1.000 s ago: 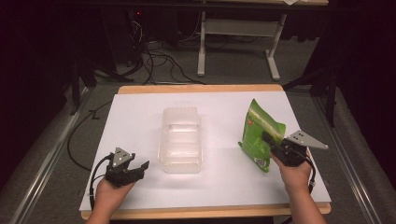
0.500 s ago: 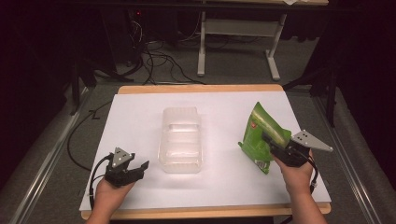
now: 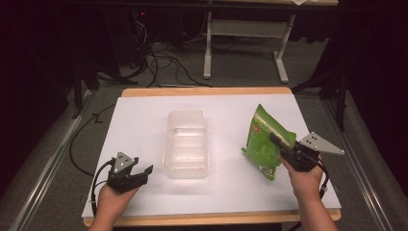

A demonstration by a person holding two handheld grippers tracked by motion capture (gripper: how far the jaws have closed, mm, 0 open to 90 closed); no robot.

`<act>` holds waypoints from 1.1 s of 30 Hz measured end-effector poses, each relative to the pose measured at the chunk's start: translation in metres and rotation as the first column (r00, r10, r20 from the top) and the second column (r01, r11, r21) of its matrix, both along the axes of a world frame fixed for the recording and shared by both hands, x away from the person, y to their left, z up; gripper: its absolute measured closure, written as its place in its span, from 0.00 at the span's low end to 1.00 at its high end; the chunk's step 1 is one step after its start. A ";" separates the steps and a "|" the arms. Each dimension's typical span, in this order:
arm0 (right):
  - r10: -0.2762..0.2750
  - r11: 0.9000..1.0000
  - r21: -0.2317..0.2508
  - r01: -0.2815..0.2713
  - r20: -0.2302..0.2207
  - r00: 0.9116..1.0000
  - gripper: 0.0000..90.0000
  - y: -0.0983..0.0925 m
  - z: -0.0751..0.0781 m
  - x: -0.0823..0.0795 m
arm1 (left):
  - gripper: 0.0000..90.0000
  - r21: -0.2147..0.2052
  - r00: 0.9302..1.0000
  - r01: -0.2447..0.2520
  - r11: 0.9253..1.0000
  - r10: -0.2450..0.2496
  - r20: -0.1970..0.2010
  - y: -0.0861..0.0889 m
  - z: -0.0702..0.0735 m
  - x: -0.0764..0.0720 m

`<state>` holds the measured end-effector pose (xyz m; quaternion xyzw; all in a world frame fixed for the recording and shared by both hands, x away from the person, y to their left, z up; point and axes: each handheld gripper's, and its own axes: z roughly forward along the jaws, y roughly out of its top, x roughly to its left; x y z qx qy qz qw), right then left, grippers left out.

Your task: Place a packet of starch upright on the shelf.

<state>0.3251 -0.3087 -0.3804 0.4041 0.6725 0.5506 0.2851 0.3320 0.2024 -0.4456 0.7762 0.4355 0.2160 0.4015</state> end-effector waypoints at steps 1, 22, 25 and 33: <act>0.000 1.000 0.000 0.000 0.000 1.000 0.99 0.000 0.000 0.000 | 0.41 -0.005 1.000 -0.001 1.000 0.001 0.003 0.000 0.001 -0.001; 0.179 0.984 0.021 -0.179 0.036 0.983 0.99 0.058 0.038 0.039 | 0.42 -0.026 1.000 0.008 1.000 -0.008 0.017 -0.003 0.005 -0.004; 0.201 0.979 0.032 -0.202 0.041 0.979 0.99 0.065 0.042 0.044 | 0.41 -0.024 1.000 0.009 1.000 -0.008 0.019 -0.002 0.005 -0.004; 0.284 0.958 0.020 -0.286 0.068 0.956 0.99 0.102 0.056 0.064 | 0.41 -0.027 1.000 0.007 1.000 -0.007 0.017 -0.002 0.004 -0.005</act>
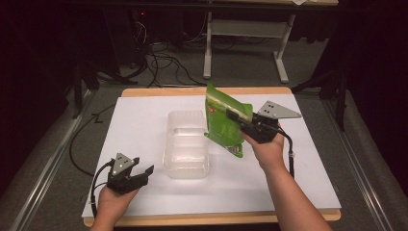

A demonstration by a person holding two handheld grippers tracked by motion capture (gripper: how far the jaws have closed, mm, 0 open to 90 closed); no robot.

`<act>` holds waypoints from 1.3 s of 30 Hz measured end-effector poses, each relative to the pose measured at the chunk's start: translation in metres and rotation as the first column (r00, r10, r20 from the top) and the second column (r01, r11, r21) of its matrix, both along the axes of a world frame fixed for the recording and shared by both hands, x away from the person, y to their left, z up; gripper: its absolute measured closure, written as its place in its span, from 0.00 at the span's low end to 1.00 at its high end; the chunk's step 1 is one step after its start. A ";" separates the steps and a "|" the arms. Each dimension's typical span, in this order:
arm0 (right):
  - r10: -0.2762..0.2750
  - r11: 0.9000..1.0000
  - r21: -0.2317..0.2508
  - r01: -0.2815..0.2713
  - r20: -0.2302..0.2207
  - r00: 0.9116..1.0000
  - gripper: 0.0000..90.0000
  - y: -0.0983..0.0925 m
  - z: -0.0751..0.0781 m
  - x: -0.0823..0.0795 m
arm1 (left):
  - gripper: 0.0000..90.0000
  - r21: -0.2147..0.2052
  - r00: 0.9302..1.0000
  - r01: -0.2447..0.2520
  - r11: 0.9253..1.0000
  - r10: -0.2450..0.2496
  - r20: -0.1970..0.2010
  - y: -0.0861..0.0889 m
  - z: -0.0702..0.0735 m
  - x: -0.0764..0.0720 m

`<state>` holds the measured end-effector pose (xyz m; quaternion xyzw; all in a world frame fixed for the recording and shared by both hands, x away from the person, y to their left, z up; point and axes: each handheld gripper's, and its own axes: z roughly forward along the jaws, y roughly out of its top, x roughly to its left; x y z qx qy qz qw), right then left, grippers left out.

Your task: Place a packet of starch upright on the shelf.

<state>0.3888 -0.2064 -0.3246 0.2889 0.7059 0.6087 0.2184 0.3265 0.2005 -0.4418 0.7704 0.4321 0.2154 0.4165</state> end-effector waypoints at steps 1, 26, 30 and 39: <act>0.008 1.000 -0.002 -0.008 0.002 1.000 0.99 0.004 0.001 0.002 | 0.41 0.001 1.000 0.000 1.000 0.000 -0.001 0.000 0.000 0.000; 0.203 0.979 0.022 -0.204 0.050 0.978 0.99 0.095 0.019 0.031 | 0.41 -0.011 1.000 -0.019 1.000 0.019 -0.007 0.006 -0.001 0.001; 0.222 0.975 0.018 -0.223 0.049 0.974 0.99 0.106 0.019 0.033 | 0.41 -0.011 1.000 -0.019 1.000 0.019 -0.003 0.006 0.000 0.000; 0.232 0.973 -0.019 -0.232 0.023 0.972 0.99 0.110 0.008 0.040 | 0.41 -0.011 1.000 -0.015 1.000 0.015 -0.006 0.006 0.000 0.000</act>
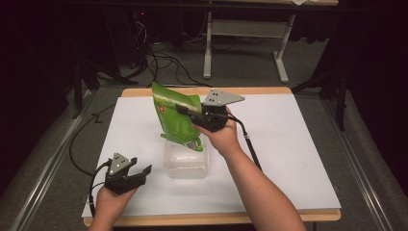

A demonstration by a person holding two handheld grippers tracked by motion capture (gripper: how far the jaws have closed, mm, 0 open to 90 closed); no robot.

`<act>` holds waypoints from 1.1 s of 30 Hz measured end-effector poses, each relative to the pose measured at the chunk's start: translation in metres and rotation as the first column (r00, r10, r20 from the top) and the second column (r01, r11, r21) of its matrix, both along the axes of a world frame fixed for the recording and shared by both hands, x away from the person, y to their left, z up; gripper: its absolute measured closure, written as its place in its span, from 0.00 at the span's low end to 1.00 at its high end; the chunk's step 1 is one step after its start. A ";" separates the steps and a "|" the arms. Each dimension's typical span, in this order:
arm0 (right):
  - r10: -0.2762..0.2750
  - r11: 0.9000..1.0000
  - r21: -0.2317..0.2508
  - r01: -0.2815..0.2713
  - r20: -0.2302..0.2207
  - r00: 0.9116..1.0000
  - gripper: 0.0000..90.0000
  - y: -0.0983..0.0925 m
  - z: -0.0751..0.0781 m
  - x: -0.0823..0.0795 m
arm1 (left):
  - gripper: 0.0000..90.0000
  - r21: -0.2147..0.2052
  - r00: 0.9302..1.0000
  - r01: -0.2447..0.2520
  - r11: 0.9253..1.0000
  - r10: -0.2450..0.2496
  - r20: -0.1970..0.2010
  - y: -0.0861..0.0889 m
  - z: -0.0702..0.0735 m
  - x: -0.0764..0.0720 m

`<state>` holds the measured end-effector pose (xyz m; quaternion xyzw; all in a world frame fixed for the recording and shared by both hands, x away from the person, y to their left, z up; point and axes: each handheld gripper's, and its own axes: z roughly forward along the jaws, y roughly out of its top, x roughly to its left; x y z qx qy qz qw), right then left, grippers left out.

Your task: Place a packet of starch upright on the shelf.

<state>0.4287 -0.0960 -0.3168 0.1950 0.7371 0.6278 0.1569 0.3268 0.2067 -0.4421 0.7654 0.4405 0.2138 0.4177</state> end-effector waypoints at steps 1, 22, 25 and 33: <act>0.000 1.000 0.000 0.000 0.000 1.000 0.99 0.000 0.000 0.000 | 0.41 0.000 1.000 0.000 1.000 0.000 0.000 0.000 0.000 0.000; -0.008 0.998 -0.055 0.006 -0.042 0.999 0.99 -0.023 -0.022 0.012 | 0.41 0.010 1.000 0.001 1.000 -0.001 -0.009 -0.002 -0.001 0.000; -0.007 0.999 -0.050 0.005 -0.027 1.000 0.99 -0.022 -0.019 0.011 | 0.41 0.011 1.000 0.002 1.000 -0.001 -0.010 -0.003 -0.002 0.000; 0.008 1.000 0.001 -0.008 -0.006 1.000 0.99 -0.012 -0.015 0.013 | 0.41 0.008 1.000 -0.001 1.000 0.002 -0.012 -0.001 -0.001 0.000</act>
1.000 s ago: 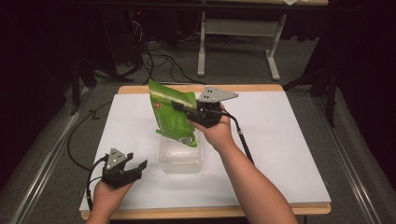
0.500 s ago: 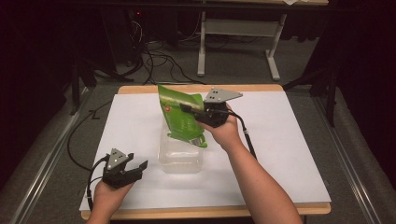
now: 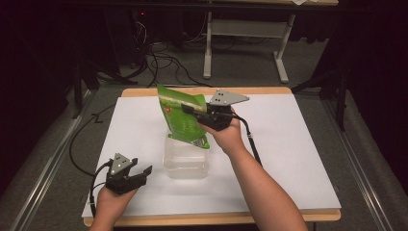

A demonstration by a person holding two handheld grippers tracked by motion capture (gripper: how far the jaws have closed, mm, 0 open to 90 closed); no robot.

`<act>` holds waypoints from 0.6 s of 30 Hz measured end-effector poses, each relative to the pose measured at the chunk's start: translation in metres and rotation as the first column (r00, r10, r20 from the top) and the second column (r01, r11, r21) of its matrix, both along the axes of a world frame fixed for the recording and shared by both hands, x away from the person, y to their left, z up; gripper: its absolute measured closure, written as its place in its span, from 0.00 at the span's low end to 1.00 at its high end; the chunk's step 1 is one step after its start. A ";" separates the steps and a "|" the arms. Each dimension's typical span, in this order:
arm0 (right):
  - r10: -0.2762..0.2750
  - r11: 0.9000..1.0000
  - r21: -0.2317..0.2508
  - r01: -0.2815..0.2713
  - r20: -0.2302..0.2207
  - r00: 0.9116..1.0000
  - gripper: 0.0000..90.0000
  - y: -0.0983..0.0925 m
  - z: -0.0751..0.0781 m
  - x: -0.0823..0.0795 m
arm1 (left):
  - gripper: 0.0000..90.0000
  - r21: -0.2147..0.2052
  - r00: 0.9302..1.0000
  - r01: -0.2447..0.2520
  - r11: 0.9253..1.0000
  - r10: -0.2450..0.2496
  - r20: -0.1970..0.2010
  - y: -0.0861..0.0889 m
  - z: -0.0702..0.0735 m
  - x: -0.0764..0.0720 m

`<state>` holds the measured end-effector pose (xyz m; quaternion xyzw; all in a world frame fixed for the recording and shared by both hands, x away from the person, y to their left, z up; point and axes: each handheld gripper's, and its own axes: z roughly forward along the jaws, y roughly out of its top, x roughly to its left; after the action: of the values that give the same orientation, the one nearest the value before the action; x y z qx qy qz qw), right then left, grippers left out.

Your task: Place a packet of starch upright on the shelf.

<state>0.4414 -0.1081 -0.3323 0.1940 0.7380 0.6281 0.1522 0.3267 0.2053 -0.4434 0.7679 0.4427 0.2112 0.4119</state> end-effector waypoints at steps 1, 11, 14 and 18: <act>0.002 1.000 -0.011 -0.002 -0.002 1.000 0.99 0.002 -0.003 0.001 | 0.41 0.000 1.000 0.000 1.000 0.000 0.000 0.000 0.000 0.000; 0.025 1.000 0.016 -0.024 -0.030 0.999 0.99 -0.004 -0.017 0.007 | 0.41 0.010 1.000 0.003 1.000 -0.003 0.000 -0.001 -0.001 0.000; 0.023 0.999 0.035 -0.022 -0.040 0.999 0.99 -0.007 -0.019 0.007 | 0.41 0.006 1.000 0.004 1.000 -0.004 -0.003 -0.002 -0.001 0.000; 0.025 0.999 0.037 -0.024 -0.034 0.999 0.99 -0.006 -0.021 0.004 | 0.41 0.006 1.000 0.002 1.000 -0.002 -0.001 -0.002 0.000 0.000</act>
<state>0.4455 -0.1145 -0.3529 0.1983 0.7314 0.6398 0.1282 0.3265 0.2036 -0.4439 0.7697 0.4415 0.2116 0.4097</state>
